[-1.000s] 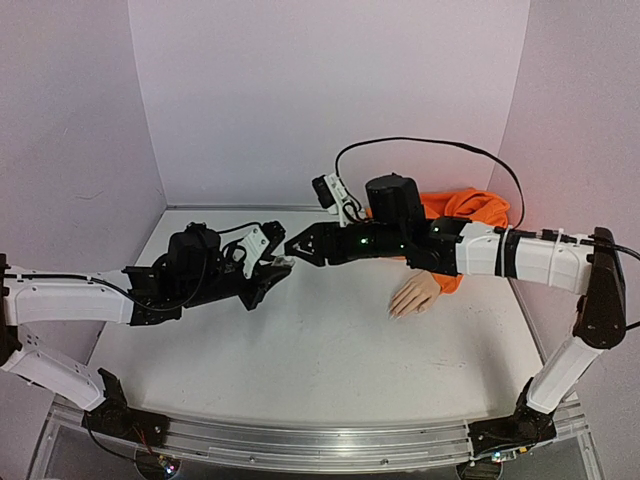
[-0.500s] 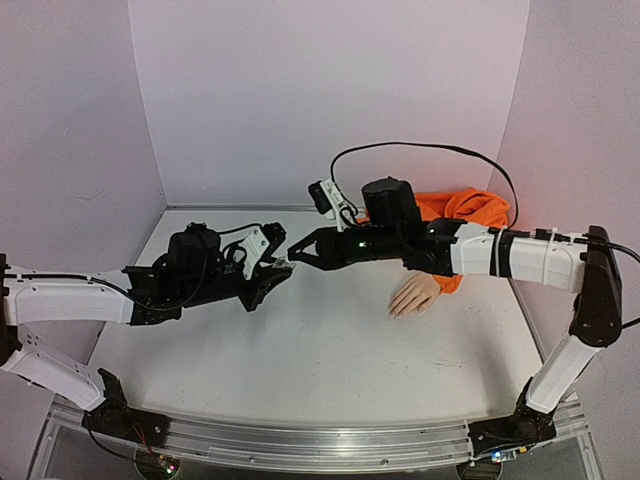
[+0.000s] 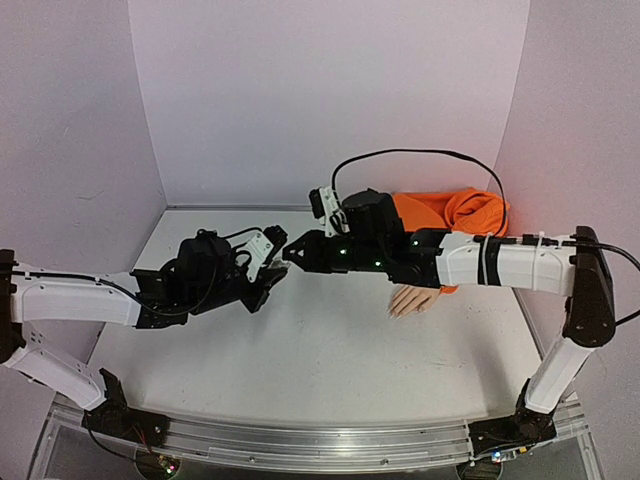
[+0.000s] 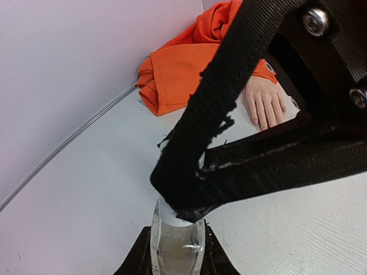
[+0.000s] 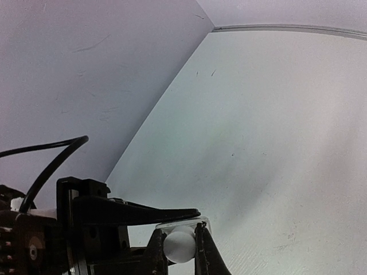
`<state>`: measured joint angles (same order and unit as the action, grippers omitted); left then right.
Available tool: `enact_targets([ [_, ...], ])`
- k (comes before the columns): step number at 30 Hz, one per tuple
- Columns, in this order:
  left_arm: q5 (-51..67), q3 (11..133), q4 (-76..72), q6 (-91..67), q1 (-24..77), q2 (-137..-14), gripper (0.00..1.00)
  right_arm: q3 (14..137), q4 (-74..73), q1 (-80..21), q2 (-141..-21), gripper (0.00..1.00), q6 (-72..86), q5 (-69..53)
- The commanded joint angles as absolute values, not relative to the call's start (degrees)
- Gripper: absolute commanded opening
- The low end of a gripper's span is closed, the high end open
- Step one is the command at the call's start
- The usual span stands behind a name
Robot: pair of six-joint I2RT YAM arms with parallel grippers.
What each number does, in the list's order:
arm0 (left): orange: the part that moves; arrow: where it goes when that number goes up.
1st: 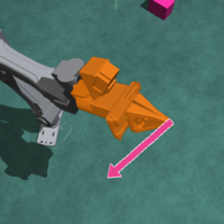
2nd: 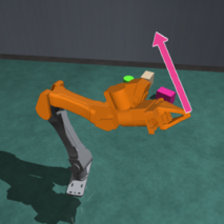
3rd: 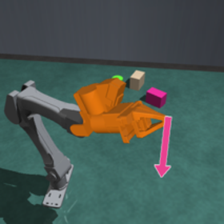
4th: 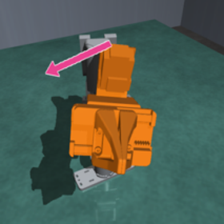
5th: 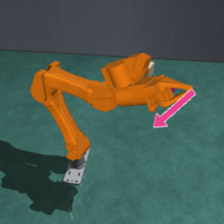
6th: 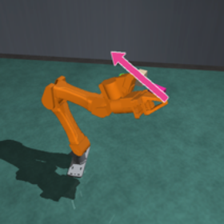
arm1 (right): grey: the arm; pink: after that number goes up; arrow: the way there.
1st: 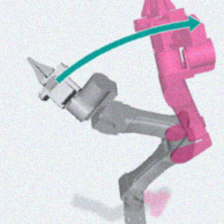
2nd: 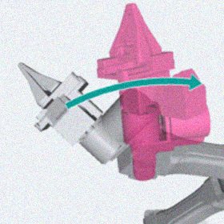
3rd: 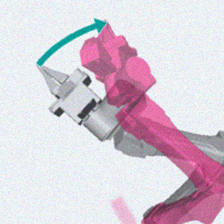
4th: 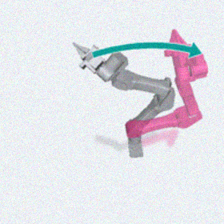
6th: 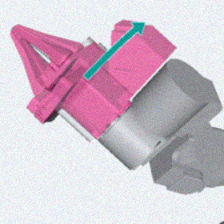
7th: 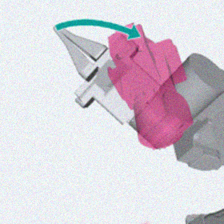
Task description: Paint the nails
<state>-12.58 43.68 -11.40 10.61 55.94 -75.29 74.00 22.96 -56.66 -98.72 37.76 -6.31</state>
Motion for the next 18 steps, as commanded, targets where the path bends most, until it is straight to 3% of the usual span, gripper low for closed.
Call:
enact_targets([
  [1,-18.71,46.45,-15.24,9.58,55.77,-75.82,0.0,75.74,27.27,-58.85,-98.65,0.0,45.79,-0.35],
  [6,-17.23,46.58,-15.21,8.96,55.81,-75.85,0.02,75.14,27.51,-58.84,-98.05,0.0,45.67,3.63],
  [10,-14.13,45.84,-15.12,7.05,55.79,-75.33,0.45,72.42,27.1,-57.24,-95.59,0.0,44.53,6.81],
  [13,-12.02,44.84,-15.19,5.74,55.73,-74.43,0.64,67.82,25.35,-54.35,-92.63,0.0,44.48,11.35],
  [15,-11.54,44.69,-15.12,5.79,55.72,-74.14,0.74,63.53,23.71,-52.03,-90.21,0.0,45.02,14.89],
  [18,-11.16,44.4,-15.12,5.82,55.64,-73.51,0.79,57.54,18.29,-48.75,-85.92,0.0,46.05,22.21],
])
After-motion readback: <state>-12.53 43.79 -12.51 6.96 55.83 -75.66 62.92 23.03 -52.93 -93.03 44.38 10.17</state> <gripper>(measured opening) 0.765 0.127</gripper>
